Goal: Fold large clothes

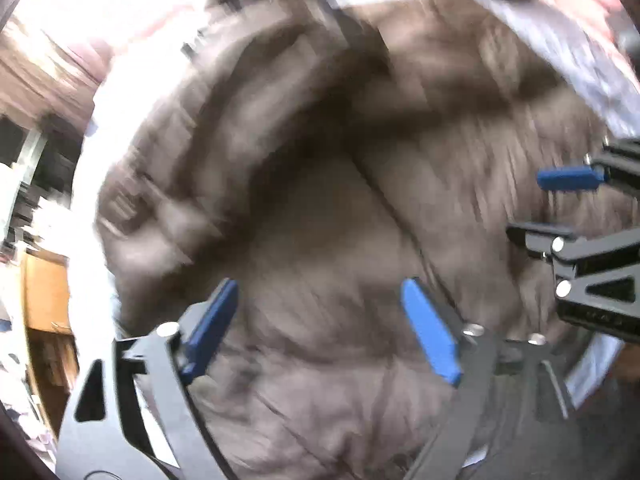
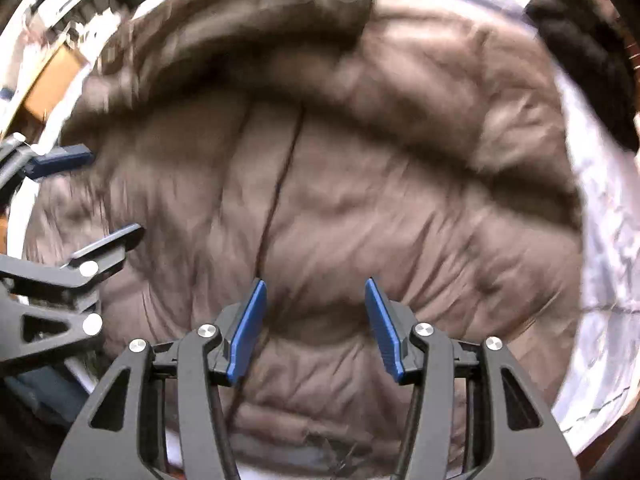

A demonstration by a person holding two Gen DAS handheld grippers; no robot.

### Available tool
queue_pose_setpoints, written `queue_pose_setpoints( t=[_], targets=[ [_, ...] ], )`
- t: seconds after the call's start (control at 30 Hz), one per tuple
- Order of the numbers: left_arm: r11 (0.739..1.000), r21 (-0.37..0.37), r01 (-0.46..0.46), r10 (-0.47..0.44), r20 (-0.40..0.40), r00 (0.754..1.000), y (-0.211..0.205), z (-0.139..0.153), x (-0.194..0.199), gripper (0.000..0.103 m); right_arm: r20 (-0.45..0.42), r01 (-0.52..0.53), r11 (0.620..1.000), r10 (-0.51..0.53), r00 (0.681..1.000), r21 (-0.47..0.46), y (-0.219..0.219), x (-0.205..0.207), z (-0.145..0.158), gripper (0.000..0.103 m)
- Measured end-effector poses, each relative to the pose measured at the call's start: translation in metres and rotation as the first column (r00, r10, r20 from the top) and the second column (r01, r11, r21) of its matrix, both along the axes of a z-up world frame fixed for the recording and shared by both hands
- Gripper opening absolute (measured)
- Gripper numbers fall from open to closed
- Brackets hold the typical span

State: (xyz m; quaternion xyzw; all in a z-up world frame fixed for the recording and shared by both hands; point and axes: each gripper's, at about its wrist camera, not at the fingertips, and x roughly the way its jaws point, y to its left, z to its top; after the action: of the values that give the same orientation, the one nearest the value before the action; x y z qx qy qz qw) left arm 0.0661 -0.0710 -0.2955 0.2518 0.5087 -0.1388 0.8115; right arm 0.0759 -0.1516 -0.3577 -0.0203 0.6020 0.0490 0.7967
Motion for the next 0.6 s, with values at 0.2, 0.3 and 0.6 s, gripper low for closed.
queue_pose_setpoints(
  t=[0.2,0.3,0.6],
  targets=[
    [0.937,-0.168,-0.308,0.313,0.007,0.95,0.027,0.029,0.1,0.044,0.222,0.12,0.993,-0.122,0.967,0.019,-0.007,0.079,0.051,0.053],
    [0.859,-0.204,-0.47,0.465,-0.076,0.882,0.063,0.001,0.14,0.024,0.253,0.138,0.99,-0.141,0.957,0.031,0.002,0.12,0.054,0.053],
    [0.898,-0.038,-0.439,0.427,-0.164,0.889,0.069,-0.084,0.167,0.025,0.072,0.142,0.989,-0.139,0.988,-0.04,-0.003,0.2,-0.051,0.061]
  ],
)
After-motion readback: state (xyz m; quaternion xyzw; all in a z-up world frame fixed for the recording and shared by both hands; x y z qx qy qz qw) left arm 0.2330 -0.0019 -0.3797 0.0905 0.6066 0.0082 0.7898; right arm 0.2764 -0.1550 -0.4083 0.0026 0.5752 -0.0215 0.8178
